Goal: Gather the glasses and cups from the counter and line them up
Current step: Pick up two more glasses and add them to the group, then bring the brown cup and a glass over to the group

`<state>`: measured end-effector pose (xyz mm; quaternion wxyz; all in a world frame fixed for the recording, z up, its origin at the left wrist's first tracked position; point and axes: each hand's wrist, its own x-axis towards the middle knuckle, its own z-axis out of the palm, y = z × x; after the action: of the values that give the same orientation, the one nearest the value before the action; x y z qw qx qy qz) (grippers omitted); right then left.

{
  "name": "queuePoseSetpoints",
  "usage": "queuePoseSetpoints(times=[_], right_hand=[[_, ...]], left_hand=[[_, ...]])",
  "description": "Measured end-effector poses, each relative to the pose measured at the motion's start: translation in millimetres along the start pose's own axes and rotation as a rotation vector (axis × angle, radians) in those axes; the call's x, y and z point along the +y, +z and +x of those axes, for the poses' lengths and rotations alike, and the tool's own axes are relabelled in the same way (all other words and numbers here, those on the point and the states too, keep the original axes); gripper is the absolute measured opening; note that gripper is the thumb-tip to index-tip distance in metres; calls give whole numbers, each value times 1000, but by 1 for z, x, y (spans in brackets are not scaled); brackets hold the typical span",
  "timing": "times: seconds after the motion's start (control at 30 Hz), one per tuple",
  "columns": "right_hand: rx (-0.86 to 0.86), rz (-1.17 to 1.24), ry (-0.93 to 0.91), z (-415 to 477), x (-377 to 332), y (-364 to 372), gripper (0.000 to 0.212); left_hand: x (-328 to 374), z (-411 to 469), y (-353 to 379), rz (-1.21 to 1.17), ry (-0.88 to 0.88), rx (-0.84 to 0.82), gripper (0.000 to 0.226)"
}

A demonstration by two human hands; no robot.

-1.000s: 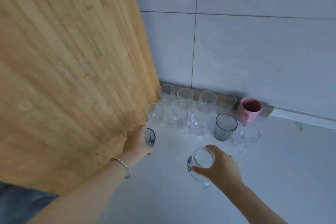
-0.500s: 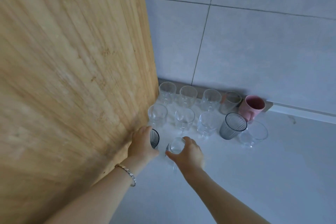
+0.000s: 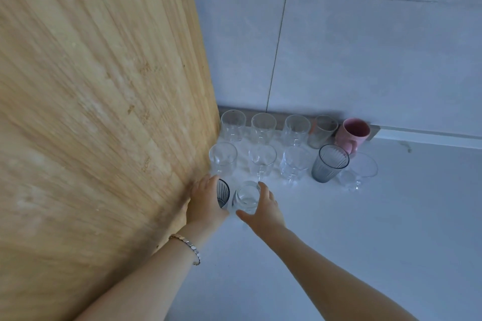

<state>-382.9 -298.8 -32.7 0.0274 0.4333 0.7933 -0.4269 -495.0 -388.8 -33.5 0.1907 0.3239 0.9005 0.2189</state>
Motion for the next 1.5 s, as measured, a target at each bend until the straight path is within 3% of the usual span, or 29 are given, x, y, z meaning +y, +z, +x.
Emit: queuePoseSetpoints(times=[0.13,0.27,0.37,0.5,0.6,0.83,0.97,1.03,1.1,1.2,1.37,1.5], right_hand=[[-111,-68,-7,-8,14,-18,97],[-241,-220,62,-27,52,-58,65],[-143,-295,168,-48,95,-101,42],[-57,-240,308,-101,165,-171,39],[-6,-209,426,-159,226,-226,39],[127,-170,730,-329,385,-345,44],[194,-168,880,-424,464,-390,40],[208,-178,928,-463,496,-407,40],[249,-156,975,-495,525,-420,37],[329,-73,1060,-532,567,-438,43],[384,57,1139,-576,627,-463,46],[478,158,1200,-611,671,-486,46]], left_hand=[[12,-6,-7,162,52,28,75],[56,-19,-7,174,206,-4,59],[111,-34,7,241,321,-130,46],[198,-58,48,261,326,-403,40],[272,-89,94,273,417,-515,33],[445,-213,219,380,738,-654,30],[524,-282,276,417,889,-701,5],[560,-310,301,435,939,-724,9],[593,-336,324,467,1002,-749,18],[641,-371,358,475,1062,-803,7],[714,-414,423,520,1149,-939,8],[779,-448,479,588,1276,-942,14]])
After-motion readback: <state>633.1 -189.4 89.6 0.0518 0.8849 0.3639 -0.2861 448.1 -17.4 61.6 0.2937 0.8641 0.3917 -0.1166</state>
